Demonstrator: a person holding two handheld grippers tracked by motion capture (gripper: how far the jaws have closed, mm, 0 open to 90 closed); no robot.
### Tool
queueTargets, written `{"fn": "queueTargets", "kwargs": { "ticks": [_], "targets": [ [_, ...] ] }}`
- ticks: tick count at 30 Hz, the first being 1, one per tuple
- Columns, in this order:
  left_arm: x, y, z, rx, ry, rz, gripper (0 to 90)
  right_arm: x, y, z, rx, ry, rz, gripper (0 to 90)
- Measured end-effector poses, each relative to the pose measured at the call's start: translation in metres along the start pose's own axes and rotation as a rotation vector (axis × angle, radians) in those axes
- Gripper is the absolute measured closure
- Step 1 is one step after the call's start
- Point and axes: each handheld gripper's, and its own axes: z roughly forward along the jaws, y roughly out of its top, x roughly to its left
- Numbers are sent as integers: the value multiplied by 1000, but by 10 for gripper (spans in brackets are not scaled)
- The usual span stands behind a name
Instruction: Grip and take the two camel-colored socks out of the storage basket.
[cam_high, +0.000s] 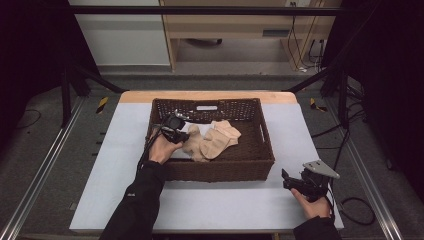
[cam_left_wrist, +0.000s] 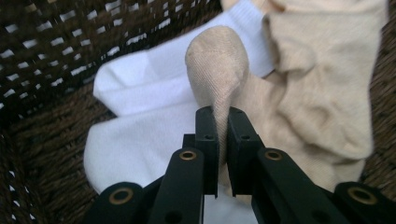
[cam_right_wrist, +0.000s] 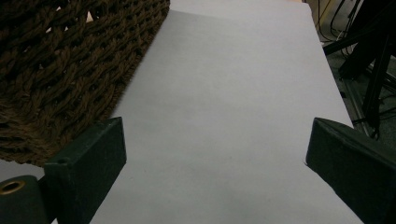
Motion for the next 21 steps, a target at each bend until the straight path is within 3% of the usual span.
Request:
{"fn": "queueTargets", "kwargs": {
  "ticks": [6, 11, 18, 21],
  "targets": [
    [0, 2, -15, -140, -27, -14, 844, -1, 0, 1, 1, -3, 3, 52],
    [1, 4, -30, -269, -26, -56, 846, -2, 0, 1, 4, -4, 1, 52],
    [-9, 7, -63, -429, -26, -54, 846, -2, 0, 1, 4, -6, 6, 52],
    [-12, 8, -78, -474, -28, -50, 846, -2, 0, 1, 4, -7, 6, 52]
  ]
}}
